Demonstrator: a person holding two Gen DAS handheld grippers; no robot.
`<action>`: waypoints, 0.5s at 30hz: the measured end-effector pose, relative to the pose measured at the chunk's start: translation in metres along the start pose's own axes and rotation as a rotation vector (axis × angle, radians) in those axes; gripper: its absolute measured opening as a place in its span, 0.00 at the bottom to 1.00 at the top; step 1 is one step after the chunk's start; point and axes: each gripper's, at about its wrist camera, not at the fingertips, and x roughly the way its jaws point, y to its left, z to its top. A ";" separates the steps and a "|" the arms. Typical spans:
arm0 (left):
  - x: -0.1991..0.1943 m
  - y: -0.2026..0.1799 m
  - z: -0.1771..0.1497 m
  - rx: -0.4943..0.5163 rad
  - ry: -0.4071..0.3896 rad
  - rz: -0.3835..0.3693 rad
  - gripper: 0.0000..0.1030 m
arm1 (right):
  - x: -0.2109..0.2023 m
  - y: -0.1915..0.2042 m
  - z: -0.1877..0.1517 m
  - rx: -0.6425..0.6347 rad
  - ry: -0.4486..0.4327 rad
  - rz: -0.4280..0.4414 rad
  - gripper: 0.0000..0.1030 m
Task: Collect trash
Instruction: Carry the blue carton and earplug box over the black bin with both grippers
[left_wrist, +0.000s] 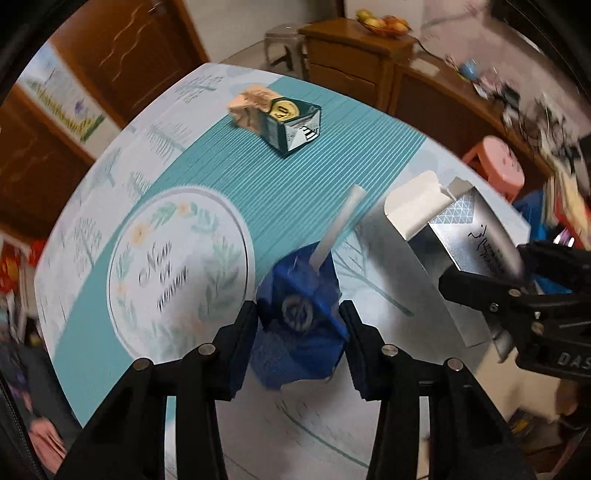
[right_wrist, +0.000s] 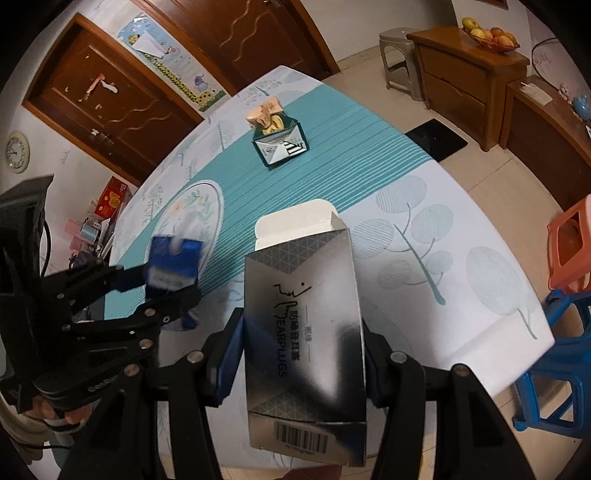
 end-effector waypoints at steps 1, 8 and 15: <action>-0.005 0.000 -0.004 -0.019 -0.001 -0.006 0.42 | -0.002 0.001 -0.002 -0.006 0.000 0.004 0.52; -0.046 -0.022 -0.051 -0.162 -0.017 -0.043 0.41 | -0.037 0.006 -0.028 -0.095 0.014 0.044 0.52; -0.069 -0.058 -0.111 -0.308 -0.017 -0.052 0.41 | -0.070 0.003 -0.068 -0.175 0.046 0.088 0.52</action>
